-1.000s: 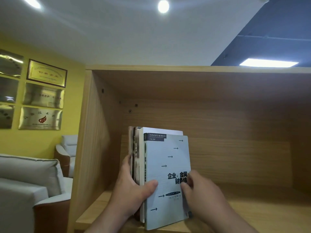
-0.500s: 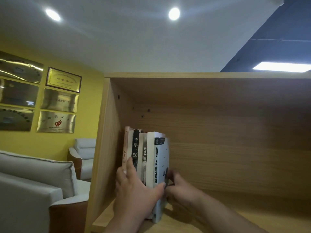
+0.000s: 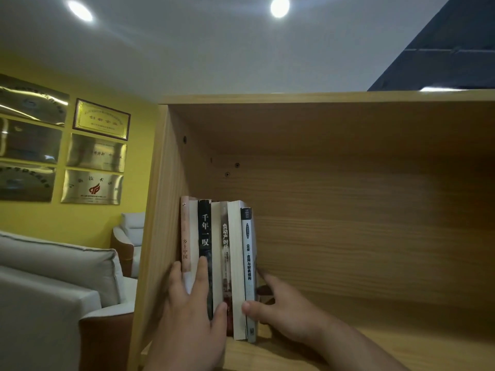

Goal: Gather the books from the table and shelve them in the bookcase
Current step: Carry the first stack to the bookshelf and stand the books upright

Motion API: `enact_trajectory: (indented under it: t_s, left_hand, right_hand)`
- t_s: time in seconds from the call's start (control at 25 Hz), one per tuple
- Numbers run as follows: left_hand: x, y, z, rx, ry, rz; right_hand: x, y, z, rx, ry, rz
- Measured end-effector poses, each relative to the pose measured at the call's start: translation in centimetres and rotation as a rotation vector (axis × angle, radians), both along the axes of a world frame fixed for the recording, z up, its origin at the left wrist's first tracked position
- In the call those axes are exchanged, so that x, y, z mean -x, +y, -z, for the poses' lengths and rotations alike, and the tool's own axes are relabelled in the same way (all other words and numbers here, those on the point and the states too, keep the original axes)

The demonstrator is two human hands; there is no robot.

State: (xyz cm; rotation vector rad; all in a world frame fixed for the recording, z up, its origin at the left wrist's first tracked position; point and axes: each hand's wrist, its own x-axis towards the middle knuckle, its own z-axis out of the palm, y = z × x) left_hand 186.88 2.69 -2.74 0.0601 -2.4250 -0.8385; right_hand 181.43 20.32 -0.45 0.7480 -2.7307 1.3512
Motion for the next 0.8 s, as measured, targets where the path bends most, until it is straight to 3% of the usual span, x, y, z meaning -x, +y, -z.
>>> enact_trajectory:
  t_s: [0.32, 0.6, 0.68, 0.8]
  left_hand:
    - [1.8, -1.6, -0.9, 0.064, -0.291, 0.274]
    - [4.9, -0.8, -1.5, 0.189, -0.413, 0.211]
    - [5.0, -0.2, -1.1, 0.263, -0.35, 0.113]
    - [4.7, -0.5, -0.7, 0.316, 0.051, -0.021]
  right_hand:
    - [2.5, -1.0, 0.3, -0.054, 0.105, 0.02]
    - [5.1, -2.0, -0.3, -0.014, -0.007, 0.129]
    - [5.5, -2.1, -0.7, -0.015, -0.02, 0.145]
    - [6.0, -2.0, -0.5, -0.038, 0.005, 0.154]
